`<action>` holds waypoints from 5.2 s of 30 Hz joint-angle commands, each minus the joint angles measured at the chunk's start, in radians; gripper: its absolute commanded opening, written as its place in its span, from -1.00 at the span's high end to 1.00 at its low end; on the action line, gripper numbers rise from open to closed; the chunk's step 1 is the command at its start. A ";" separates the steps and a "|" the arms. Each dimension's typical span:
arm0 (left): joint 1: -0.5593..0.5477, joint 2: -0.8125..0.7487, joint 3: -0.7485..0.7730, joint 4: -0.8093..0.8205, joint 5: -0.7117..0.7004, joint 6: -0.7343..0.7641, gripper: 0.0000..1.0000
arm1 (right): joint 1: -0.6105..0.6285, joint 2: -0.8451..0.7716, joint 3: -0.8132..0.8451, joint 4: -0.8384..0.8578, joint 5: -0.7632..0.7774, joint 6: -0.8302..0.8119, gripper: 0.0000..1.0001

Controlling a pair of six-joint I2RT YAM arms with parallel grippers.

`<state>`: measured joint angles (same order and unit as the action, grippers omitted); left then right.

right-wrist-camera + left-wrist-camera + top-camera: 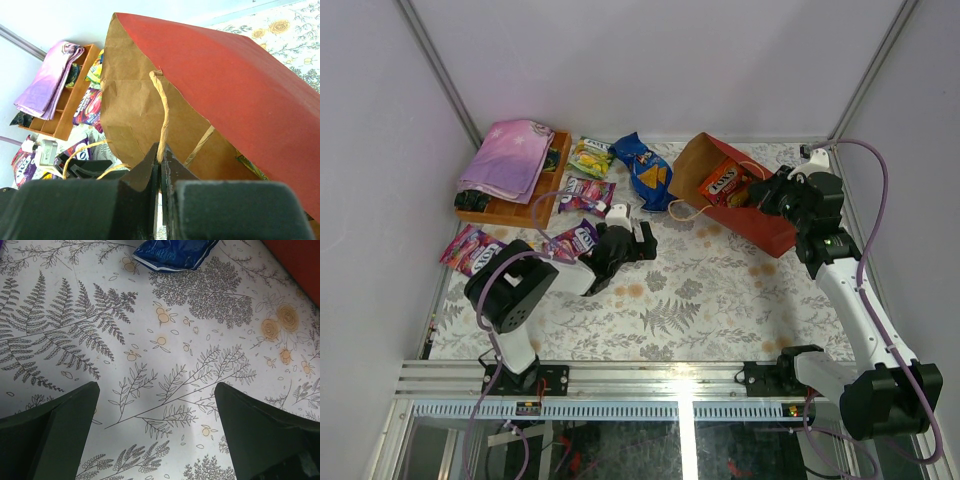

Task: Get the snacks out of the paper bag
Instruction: Adjust the paper bag at the center of the board.

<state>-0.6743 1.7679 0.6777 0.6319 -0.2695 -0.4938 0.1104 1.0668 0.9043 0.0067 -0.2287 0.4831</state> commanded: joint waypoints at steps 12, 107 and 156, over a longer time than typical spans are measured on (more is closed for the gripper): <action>-0.010 -0.014 0.045 -0.012 -0.038 0.031 -1.00 | -0.002 -0.013 0.002 0.029 -0.024 0.002 1.00; -0.061 -0.018 0.091 -0.086 -0.135 0.072 -1.00 | -0.002 -0.003 0.008 0.028 -0.035 -0.001 1.00; -0.124 -0.332 -0.001 0.012 0.137 -0.207 -0.99 | 0.436 0.131 0.075 -0.016 0.125 -0.100 0.98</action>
<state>-0.7963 1.3552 0.6411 0.4904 -0.2562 -0.6052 0.5430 1.1931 0.9234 -0.0544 -0.0891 0.3920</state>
